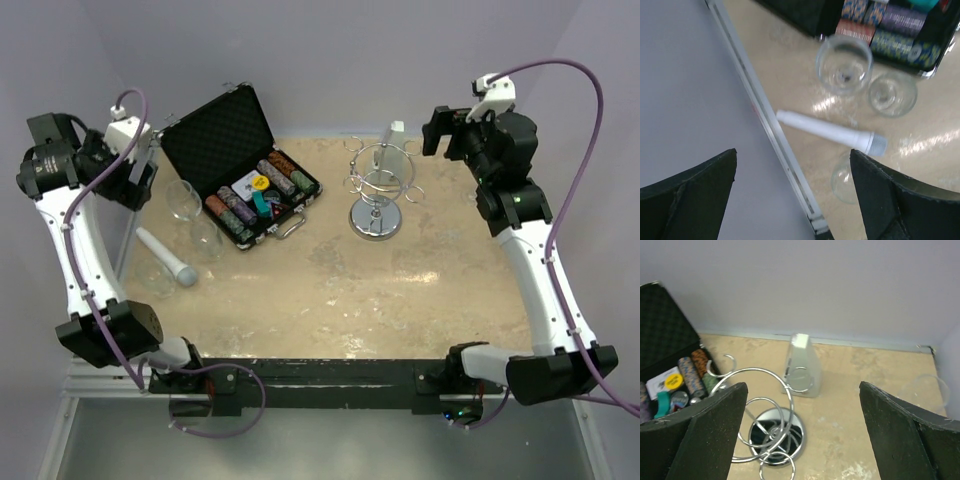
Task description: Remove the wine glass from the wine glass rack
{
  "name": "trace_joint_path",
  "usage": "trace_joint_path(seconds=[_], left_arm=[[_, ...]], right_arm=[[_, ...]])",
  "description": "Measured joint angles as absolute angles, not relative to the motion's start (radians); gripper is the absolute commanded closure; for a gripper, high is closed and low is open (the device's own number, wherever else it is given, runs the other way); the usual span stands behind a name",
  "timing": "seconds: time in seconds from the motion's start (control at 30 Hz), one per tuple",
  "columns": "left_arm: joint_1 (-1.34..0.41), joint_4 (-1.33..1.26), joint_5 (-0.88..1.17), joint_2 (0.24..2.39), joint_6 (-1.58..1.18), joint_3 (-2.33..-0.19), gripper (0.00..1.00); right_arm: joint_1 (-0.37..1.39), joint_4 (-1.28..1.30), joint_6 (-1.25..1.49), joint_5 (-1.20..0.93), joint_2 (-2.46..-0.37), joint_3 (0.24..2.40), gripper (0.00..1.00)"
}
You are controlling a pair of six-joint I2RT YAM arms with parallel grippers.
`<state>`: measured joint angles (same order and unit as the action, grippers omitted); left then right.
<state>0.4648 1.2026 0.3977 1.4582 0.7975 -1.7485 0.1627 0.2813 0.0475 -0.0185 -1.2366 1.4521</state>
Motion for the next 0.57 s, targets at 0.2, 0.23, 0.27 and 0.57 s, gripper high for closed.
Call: trace_joint_path(seconds=[0.2,0.23,0.27,0.57], left_arm=[[0.237,1.086,0.474,1.452,0.621,-1.837,0.00],[0.205,1.063,0.484,1.452,0.592,-1.832,0.00],[0.175,1.034,0.493,1.450,0.562,-1.821,0.00],[-0.113,0.870,0.555,1.407,0.401,-1.551,0.00]], right_arm=[[0.162,0.295,0.071,0.169,-1.207,1.404,0.01],[0.162,0.297,0.071,0.186,-1.196,1.388,0.01],[0.162,0.298,0.070,0.200,-1.184,1.370,0.01],[0.162,0.305,0.048,0.268,-1.064,1.142,0.01]])
